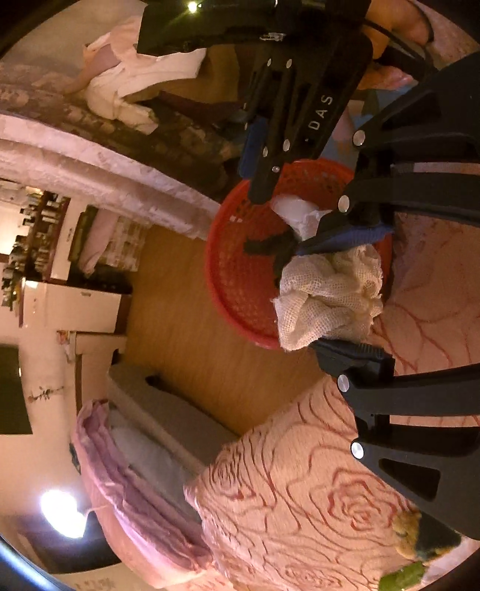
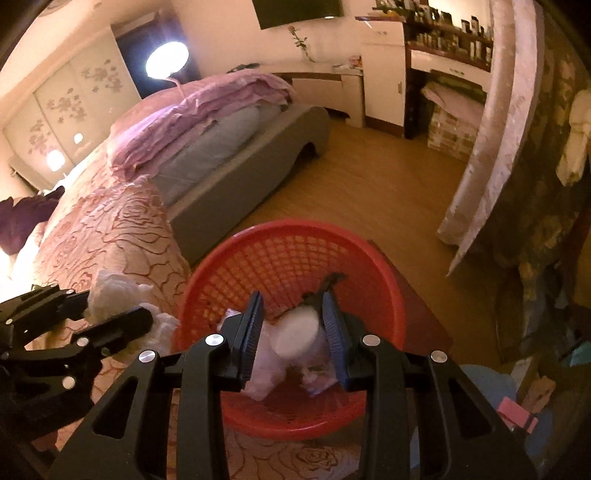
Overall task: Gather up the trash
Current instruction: 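Open the right tool to drop the bottle while the left tool drops the mesh cloth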
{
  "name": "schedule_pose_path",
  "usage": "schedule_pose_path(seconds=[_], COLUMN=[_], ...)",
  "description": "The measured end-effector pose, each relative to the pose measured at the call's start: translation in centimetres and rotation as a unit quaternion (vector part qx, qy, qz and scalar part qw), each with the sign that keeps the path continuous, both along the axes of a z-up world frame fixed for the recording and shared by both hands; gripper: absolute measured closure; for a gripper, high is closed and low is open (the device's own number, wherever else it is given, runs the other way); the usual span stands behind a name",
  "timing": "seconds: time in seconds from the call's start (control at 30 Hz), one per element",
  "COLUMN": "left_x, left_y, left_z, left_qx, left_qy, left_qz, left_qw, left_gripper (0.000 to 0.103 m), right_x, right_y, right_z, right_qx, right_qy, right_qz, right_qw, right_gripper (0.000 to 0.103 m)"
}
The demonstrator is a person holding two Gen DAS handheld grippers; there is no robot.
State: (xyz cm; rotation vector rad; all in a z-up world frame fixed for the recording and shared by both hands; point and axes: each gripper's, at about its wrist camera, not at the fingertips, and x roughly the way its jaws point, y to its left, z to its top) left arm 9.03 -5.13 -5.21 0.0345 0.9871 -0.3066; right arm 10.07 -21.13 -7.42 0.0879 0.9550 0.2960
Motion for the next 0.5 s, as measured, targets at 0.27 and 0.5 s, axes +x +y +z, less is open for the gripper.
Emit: schedule_pose_path(seconds=[0.27,0.5], left_x=[0.7,0.3], left_y=[-0.6,0.7], left_z=[0.1,0.8], left_qx=[-0.006,-0.008], left_qy=[-0.002,-0.008], left_qz=[-0.007,0.010], left_qw=[1.0000,0.9999], left_gripper=[0.029,0.028], right_x=[0.3,0.1], right_y=[-1.0,-1.5], right_z=[-0.8,-0.6], right_qx=[0.009,0.013], right_qy=[0.017,0.016], right_qz=[-0.013,-0.020], right_qw=[1.000,1.000], right_gripper=[0.057,0.056])
